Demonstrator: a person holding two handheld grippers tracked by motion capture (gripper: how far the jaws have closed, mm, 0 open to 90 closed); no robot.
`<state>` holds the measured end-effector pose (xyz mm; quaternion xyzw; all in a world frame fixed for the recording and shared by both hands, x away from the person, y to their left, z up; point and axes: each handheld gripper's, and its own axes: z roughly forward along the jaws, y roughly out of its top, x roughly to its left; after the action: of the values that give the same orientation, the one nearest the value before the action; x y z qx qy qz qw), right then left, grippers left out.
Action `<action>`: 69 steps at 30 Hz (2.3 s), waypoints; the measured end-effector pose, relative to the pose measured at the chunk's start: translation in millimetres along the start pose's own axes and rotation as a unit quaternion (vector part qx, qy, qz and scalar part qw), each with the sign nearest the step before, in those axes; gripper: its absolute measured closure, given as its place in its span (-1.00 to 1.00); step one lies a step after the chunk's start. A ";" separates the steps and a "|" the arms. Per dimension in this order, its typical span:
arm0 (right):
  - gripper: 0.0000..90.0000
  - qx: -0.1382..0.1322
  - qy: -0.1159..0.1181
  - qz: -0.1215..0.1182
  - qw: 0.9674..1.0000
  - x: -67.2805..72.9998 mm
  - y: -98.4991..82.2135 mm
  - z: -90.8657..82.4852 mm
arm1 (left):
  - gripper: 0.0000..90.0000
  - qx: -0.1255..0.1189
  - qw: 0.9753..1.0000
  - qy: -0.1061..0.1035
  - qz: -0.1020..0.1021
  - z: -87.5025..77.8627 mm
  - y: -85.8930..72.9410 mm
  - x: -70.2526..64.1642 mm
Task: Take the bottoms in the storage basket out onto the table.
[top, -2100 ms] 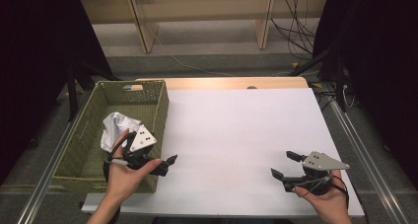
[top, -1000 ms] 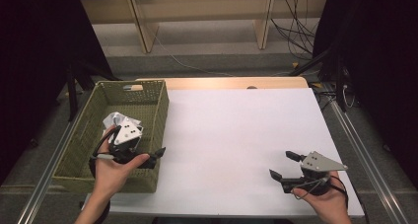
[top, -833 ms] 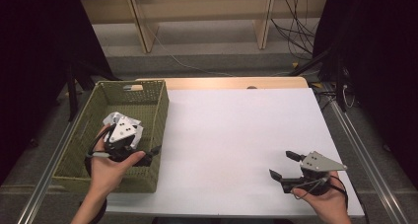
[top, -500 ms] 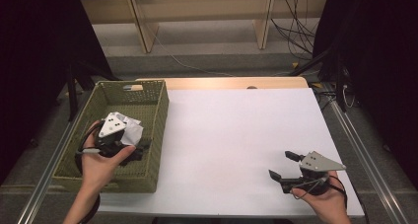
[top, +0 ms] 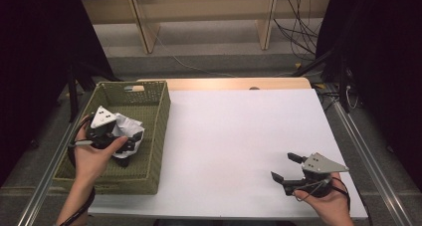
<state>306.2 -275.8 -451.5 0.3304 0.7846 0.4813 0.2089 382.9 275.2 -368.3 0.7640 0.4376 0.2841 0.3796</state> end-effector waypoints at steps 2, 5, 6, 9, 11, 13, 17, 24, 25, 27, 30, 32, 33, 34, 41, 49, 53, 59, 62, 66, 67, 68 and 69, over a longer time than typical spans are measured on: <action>-0.64 0.001 0.000 0.001 1.000 0.2 -0.1 -0.1 | -1.00 0.001 1.000 0.006 -0.003 4.2 -0.4 5.1; -0.64 0.001 -0.001 0.001 1.000 0.1 -0.2 -0.2 | -1.00 0.006 1.000 0.014 -0.009 10.6 -1.2 13.1; -0.64 0.001 -0.001 0.002 1.000 0.1 -0.3 -0.1 | -1.00 0.010 1.000 0.018 -0.010 12.6 -1.5 15.6; -0.64 0.004 0.000 0.001 1.000 0.3 -0.7 0.9 | -1.00 0.023 0.999 0.030 -0.013 20.8 -3.3 22.6; -0.64 0.005 0.002 0.000 1.000 0.8 -0.7 1.3 | -1.00 0.033 0.999 0.034 -0.019 27.8 -5.1 27.3; -0.64 0.005 0.002 -0.002 1.000 1.7 -0.6 1.7 | -1.00 0.045 0.998 0.040 -0.023 34.9 -6.9 32.2; -0.64 0.006 0.004 -0.002 1.000 2.4 -0.7 1.9 | -1.00 0.063 0.996 0.058 -0.040 47.9 -11.2 41.1; -0.64 0.007 0.005 -0.002 1.000 2.0 -0.8 2.0 | -1.00 0.093 0.992 0.062 -0.059 65.5 -18.8 49.2; -0.64 0.007 0.005 -0.002 1.000 2.0 -0.7 2.0 | -1.00 0.097 0.991 0.064 -0.061 67.6 -19.9 49.9; -0.64 0.007 0.005 -0.003 1.000 1.9 -0.7 1.9 | -1.00 0.104 0.990 0.068 -0.068 71.7 -22.1 51.8; -0.64 0.007 0.005 -0.002 1.000 2.0 -0.7 1.9 | -1.00 0.115 0.988 0.072 -0.079 77.8 -26.1 54.9; -0.64 0.007 0.004 -0.002 1.000 1.9 -0.6 1.9 | -1.00 0.119 0.987 0.072 -0.084 79.4 -27.3 55.5; -0.64 0.006 0.005 -0.003 1.000 1.9 -0.6 1.9 | -1.00 0.121 0.986 0.071 -0.087 81.1 -28.3 56.2; -0.64 0.007 0.004 -0.003 1.000 1.9 -0.6 1.9 | -1.00 0.128 0.985 0.069 -0.089 84.2 -30.3 57.2; -0.64 0.006 0.005 -0.003 1.000 1.7 -0.8 2.2 | -0.68 0.141 0.982 0.070 -0.107 90.0 -37.1 59.4; -0.63 0.008 0.006 -0.001 1.000 2.1 -0.9 2.2 | 0.11 0.140 0.982 0.075 -0.102 88.1 -41.3 59.1; -0.63 0.009 0.005 -0.001 1.000 1.9 -1.0 2.4 | 0.38 0.136 0.982 0.075 -0.105 85.4 -41.8 58.7; -0.63 0.009 0.004 -0.001 1.000 1.8 -1.0 2.3 | 0.61 0.131 0.983 0.076 -0.101 80.6 -40.9 54.5; -0.63 0.009 0.003 -0.001 1.000 1.5 -1.0 2.2 | 0.63 0.128 0.984 0.084 -0.091 78.2 -40.3 52.1; -0.63 0.009 0.003 0.000 1.000 1.7 -1.1 2.4 | 0.65 0.119 0.985 0.085 -0.091 74.7 -39.7 49.1; -0.63 0.010 0.003 0.000 1.000 1.7 -1.0 2.4 | 0.65 0.119 0.986 0.086 -0.085 72.8 -37.5 47.6; -0.63 0.009 0.003 -0.001 1.000 1.6 -0.9 2.5 | 0.65 0.114 0.986 0.086 -0.085 71.6 -36.2 47.0; -0.63 0.010 0.004 -0.001 1.000 1.5 -0.8 2.3 | 0.65 0.111 0.987 0.086 -0.083 69.8 -34.9 46.4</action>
<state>306.4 -273.5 -453.2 0.3296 0.7903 0.4747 0.2035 441.7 304.5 -430.9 0.7347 0.5597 0.2662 0.2759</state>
